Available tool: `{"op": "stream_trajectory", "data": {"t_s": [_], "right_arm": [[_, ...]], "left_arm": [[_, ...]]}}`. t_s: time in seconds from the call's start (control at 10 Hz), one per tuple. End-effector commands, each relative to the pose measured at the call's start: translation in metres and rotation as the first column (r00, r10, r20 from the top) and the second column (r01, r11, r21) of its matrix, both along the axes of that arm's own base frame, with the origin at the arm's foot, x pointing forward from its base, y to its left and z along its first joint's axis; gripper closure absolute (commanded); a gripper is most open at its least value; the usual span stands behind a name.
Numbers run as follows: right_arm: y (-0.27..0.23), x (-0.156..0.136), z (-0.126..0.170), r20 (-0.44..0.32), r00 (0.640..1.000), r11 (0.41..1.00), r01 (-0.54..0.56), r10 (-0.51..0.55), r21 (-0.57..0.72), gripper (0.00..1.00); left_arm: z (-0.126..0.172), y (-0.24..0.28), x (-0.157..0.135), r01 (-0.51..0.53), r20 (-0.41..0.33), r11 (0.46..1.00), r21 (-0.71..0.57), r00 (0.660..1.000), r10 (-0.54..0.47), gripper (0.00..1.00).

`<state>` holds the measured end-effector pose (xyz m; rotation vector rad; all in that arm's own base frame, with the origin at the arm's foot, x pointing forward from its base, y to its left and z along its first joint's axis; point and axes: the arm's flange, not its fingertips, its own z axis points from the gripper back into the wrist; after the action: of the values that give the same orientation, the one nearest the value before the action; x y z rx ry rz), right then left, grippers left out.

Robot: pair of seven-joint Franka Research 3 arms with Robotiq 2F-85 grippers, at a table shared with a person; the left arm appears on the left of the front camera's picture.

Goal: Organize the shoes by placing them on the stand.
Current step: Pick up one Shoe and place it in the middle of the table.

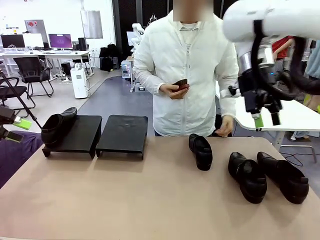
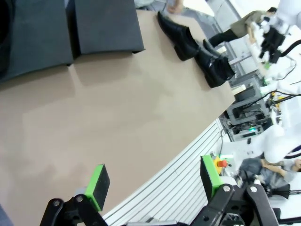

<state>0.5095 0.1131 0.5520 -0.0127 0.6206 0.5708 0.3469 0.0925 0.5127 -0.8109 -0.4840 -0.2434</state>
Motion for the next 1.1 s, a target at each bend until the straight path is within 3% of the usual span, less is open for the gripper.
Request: {"op": "stream_trajectory", "data": {"t_s": [0.0, 0.1, 0.2, 0.5, 0.6, 0.7, 0.8, 0.9, 1.0], "right_arm": [[0.006, 0.013, -0.016, -0.018, 0.994, 0.993, -0.109, 0.109, 0.041, 0.00], [0.002, 0.004, -0.020, -0.061, 0.986, 0.984, -0.150, 0.156, 0.094, 0.00], [0.013, 0.009, -0.014, -0.010, 0.999, 0.999, -0.040, 0.040, 0.010, 0.00], [0.016, 0.013, -0.023, -0.031, 0.996, 0.996, -0.077, 0.078, 0.035, 0.00], [0.036, 0.025, -0.042, 0.144, 0.989, 0.999, -0.032, 0.026, 0.042, 0.00], [0.051, 0.045, -0.063, 0.243, 0.969, 0.992, 0.007, -0.037, 0.122, 0.00], [0.057, 0.066, -0.081, 0.397, 0.913, 0.982, 0.021, -0.096, 0.188, 0.00], [0.061, 0.082, -0.097, 0.481, 0.868, 0.979, 0.027, -0.123, 0.202, 0.00], [0.067, 0.102, -0.116, 0.439, 0.891, 0.969, 0.004, -0.115, 0.247, 0.00]], "left_arm": [[-0.002, 0.001, -0.001, 0.007, 0.025, 1.000, -0.008, 1.000, -0.007, 0.00], [-0.002, 0.001, -0.001, 0.007, 0.025, 1.000, -0.008, 1.000, -0.007, 0.00], [-0.002, 0.001, -0.001, 0.007, 0.025, 1.000, -0.008, 1.000, -0.007, 0.00], [-0.002, 0.001, -0.001, 0.007, 0.025, 1.000, -0.008, 1.000, -0.007, 0.00], [-0.002, 0.001, -0.001, 0.007, 0.025, 1.000, -0.008, 1.000, -0.007, 0.00], [-0.002, 0.001, -0.001, 0.007, 0.025, 1.000, -0.008, 1.000, -0.007, 0.00], [-0.002, 0.001, -0.001, 0.007, 0.025, 1.000, -0.008, 1.000, -0.007, 0.00], [-0.002, 0.001, -0.001, 0.007, 0.025, 1.000, -0.008, 1.000, -0.007, 0.00], [-0.002, 0.001, -0.001, 0.007, 0.025, 1.000, -0.008, 1.000, -0.007, 0.00]]}}
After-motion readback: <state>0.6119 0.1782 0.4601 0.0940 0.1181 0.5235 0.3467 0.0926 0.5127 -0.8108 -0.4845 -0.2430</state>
